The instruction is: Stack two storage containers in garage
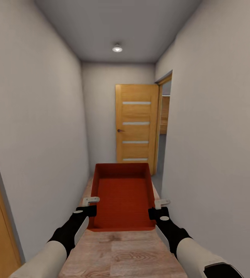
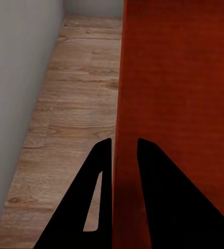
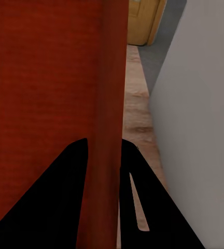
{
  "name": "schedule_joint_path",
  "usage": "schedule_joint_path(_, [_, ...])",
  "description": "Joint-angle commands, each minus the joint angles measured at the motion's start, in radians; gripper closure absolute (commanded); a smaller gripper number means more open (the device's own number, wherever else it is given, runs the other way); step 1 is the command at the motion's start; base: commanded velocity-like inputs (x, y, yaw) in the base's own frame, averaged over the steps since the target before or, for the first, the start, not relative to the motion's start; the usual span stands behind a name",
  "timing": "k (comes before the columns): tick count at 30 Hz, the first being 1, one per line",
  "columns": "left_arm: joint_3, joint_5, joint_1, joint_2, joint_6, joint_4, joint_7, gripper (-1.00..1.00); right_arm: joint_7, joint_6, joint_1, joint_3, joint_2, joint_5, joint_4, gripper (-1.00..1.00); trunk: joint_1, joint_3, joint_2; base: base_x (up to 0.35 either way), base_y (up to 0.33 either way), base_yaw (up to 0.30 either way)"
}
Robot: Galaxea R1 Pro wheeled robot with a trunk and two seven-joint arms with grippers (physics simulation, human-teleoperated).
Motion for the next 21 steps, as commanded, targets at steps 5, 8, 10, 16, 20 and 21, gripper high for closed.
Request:
schedule_joint_path(5, [0.022,-0.019,-0.001,0.003,-0.018,-0.005,0.016,1.00,-0.007,0.000,0.000,-0.005,-0.010,0.000,0.003,1.00,0.001,-0.001,-0.001,0.325,0.000,0.000])
schedule_joint_path(8, [0.021,-0.019,-0.001,0.003,-0.018,-0.005,0.016,1.00,-0.007,0.000,0.000,-0.005,-0.010,0.000,0.003,1.00,0.001,-0.001,-0.001,0.325,0.000,0.000])
schedule_joint_path(10, [0.022,-0.019,-0.001,0.003,-0.018,-0.005,0.016,1.00,-0.007,0.000,0.000,-0.005,-0.010,0.000,0.003,1.00,0.001,-0.001,-0.001,0.325,0.000,0.000])
schedule_joint_path(16, [0.022,-0.019,-0.001,0.003,-0.018,-0.006,0.016,1.00,-0.007,0.000,0.000,-0.005,-0.010,0.000,0.003,1.00,0.001,-0.001,-0.001,0.325,0.000,0.000])
schedule_joint_path(20, [0.022,-0.019,-0.001,0.003,-0.018,-0.006,0.016,1.00,-0.007,0.000,0.000,-0.005,-0.010,0.000,0.003,1.00,0.001,-0.001,-0.001,0.325,0.000,0.000])
schedule_joint_path(21, [0.022,-0.019,-0.001,0.003,-0.018,-0.006,0.016,1.00,-0.007,0.000,0.000,-0.005,-0.010,0.000,0.003,1.00,0.001,-0.001,-0.001,0.325,0.000,0.000])
